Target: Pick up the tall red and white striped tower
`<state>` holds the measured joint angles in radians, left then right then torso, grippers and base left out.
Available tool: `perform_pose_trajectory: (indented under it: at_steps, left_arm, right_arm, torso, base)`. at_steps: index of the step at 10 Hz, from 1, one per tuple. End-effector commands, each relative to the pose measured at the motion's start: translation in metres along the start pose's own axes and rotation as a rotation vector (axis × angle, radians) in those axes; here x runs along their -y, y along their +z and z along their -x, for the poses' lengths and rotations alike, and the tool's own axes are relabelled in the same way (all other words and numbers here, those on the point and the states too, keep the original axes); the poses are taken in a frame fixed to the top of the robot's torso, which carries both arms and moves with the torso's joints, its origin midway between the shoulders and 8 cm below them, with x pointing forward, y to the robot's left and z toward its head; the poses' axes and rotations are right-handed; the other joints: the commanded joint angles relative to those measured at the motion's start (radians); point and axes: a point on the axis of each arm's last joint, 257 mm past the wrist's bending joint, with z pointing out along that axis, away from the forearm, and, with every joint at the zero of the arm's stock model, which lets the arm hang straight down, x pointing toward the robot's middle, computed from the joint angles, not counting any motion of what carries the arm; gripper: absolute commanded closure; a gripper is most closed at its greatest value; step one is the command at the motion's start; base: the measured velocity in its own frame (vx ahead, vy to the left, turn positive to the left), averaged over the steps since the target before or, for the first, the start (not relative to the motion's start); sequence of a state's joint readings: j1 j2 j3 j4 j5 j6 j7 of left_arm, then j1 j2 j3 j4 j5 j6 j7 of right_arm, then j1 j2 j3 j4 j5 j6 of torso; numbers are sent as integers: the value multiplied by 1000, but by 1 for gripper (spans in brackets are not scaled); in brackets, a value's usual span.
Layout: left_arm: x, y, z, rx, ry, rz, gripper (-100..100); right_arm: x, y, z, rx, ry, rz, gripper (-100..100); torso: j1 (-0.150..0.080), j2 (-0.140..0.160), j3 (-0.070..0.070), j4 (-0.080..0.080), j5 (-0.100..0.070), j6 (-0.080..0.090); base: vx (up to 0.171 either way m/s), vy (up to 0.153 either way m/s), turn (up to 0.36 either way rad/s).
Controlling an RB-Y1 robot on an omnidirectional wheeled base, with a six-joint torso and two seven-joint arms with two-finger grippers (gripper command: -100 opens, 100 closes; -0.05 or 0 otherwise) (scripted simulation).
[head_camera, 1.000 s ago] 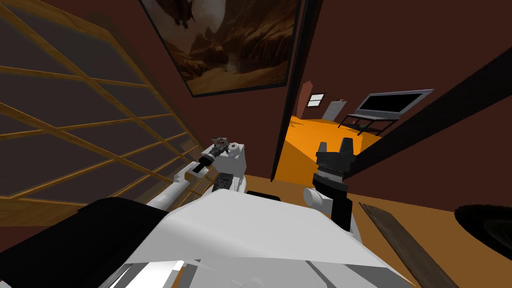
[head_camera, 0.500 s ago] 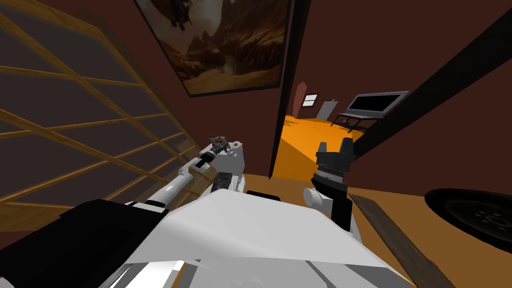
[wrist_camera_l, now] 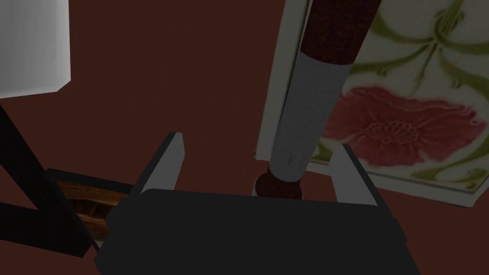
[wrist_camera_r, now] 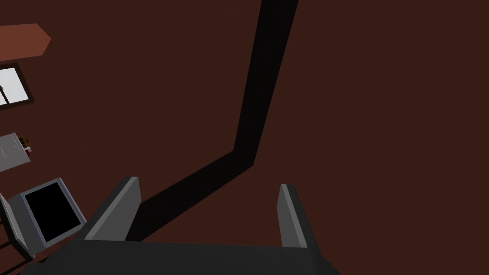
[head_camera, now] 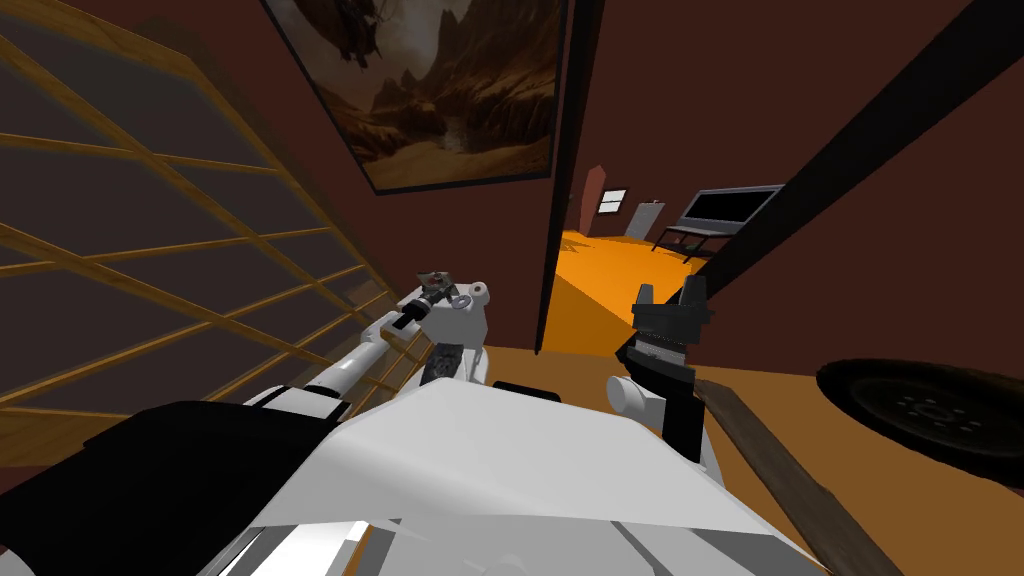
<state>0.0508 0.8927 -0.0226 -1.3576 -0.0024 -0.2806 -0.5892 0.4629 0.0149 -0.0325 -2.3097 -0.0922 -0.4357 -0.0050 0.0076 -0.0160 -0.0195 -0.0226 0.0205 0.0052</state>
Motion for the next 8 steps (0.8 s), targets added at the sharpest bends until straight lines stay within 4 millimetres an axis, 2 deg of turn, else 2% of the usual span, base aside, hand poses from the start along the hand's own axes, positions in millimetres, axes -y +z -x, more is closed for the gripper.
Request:
perform_pose_trajectory:
  at_steps: [1, 2, 3, 4, 6, 7, 8]
  left_arm:
    - [-9, 11, 9, 9, 6, 11, -100]
    - [-19, 16, 13, 14, 7, 31, -100]
    - [-28, 14, 7, 3, 7, 49, -100]
    - [-26, 22, 16, 9, 17, 32, -100]
    - [-37, 34, 30, 32, 19, 56, -100]
    - [-54, 30, 23, 15, 19, 92, -100]
    - [-51, 41, 39, 34, 34, 73, -100]
  right_arm:
    - [0, 0, 0, 0, 0, 0, 0]
    - [0, 0, 0, 0, 0, 0, 0]
    - [0, 0, 0, 0, 0, 0, 0]
    - [0, 0, 0, 0, 0, 0, 0]
    - [0, 0, 0, 0, 0, 0, 0]
    - [0, 0, 0, 0, 0, 0, 0]
    - [0, 0, 0, 0, 0, 0, 0]
  torso:
    - [0, 0, 0, 0, 0, 0]
    - [-1, 1, 1, 1, 0, -1]
    - [1, 0, 0, 0, 0, -2]
    - [2, -2, -1, 0, 0, -2]
    - [1, 3, 2, 1, 0, -1]
    - [1, 0, 1, 1, 0, -2]
    - [1, -3, -1, 0, 0, -2]
  base:
    - [-116, -49, -100]
    - [-65, -22, 35]
    - [-27, 0, 18]
    - [-119, -23, -195]
    - [-102, -29, -55]
    - [-7, -17, 19]
    - [-87, -44, -172]
